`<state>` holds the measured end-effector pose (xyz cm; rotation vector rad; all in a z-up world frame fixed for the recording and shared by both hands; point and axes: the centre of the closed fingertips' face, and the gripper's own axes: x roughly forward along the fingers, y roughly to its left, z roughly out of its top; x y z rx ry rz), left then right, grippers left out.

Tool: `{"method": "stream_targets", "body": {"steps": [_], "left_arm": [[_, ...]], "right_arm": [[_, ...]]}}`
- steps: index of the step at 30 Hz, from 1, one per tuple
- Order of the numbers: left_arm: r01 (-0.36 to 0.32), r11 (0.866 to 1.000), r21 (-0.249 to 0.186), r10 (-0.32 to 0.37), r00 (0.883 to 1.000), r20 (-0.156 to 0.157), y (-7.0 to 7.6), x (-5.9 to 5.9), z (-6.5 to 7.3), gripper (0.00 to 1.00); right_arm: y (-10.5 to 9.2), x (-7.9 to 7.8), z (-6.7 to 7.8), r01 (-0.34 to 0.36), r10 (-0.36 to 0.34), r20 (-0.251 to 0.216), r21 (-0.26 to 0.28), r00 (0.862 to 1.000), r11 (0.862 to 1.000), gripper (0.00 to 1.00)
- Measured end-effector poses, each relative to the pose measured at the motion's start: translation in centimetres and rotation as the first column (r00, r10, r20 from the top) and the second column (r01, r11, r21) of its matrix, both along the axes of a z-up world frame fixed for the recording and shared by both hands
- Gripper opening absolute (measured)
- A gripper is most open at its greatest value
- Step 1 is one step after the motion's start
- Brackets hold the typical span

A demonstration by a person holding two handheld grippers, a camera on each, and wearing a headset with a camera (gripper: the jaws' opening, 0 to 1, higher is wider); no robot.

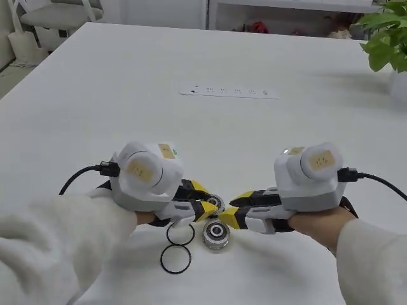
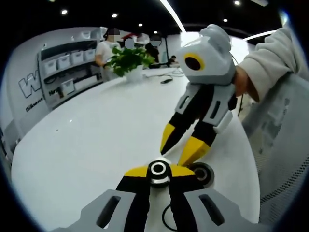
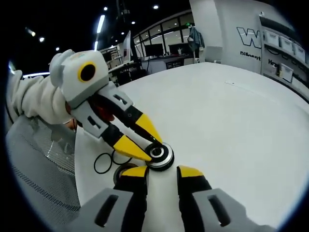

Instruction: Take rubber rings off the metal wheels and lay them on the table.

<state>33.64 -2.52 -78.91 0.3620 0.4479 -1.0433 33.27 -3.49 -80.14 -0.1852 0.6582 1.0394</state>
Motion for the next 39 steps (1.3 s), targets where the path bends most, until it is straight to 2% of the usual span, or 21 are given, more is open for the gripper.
{"method": "stream_targets", "body": {"steps": [5, 8, 18, 24, 30, 39], "left_arm": [[-0.008, 1.000, -0.010, 0.008, 1.000, -0.019, 0.1, 0.0, -0.1, 0.15], [-0.008, 1.000, -0.012, 0.008, 1.000, -0.014, 0.1, -0.1, -0.1, 0.14], [-0.025, 0.999, -0.046, 0.022, 0.998, -0.062, 0.2, -0.3, -0.1, 0.13], [-0.013, 0.999, -0.044, 0.011, 0.998, -0.055, 0.2, -0.5, -0.1, 0.13], [-0.010, 0.999, -0.045, 0.008, 0.999, -0.044, 0.2, -0.5, -0.1, 0.13], [-0.020, 0.998, -0.054, 0.018, 0.999, -0.047, 0.3, -0.4, -0.1, 0.13]], "right_arm": [[0.2, 0.0, -0.2, -0.006, 0.006, -0.001, -0.001, 1.000, 1.000, 0.19], [0.3, 0.0, -0.4, -0.010, 0.010, -0.001, -0.008, 1.000, 1.000, 0.19], [0.6, -0.4, -0.5, -0.053, 0.053, 0.005, -0.009, 0.999, 0.999, 0.16], [0.7, -0.6, -0.5, -0.076, 0.076, 0.012, -0.014, 0.997, 0.997, 0.15], [0.7, -0.8, -0.5, -0.082, 0.082, -0.003, -0.015, 0.997, 0.997, 0.11], [0.7, -1.0, -0.6, -0.075, 0.075, -0.023, -0.004, 0.997, 0.997, 0.06]]}}
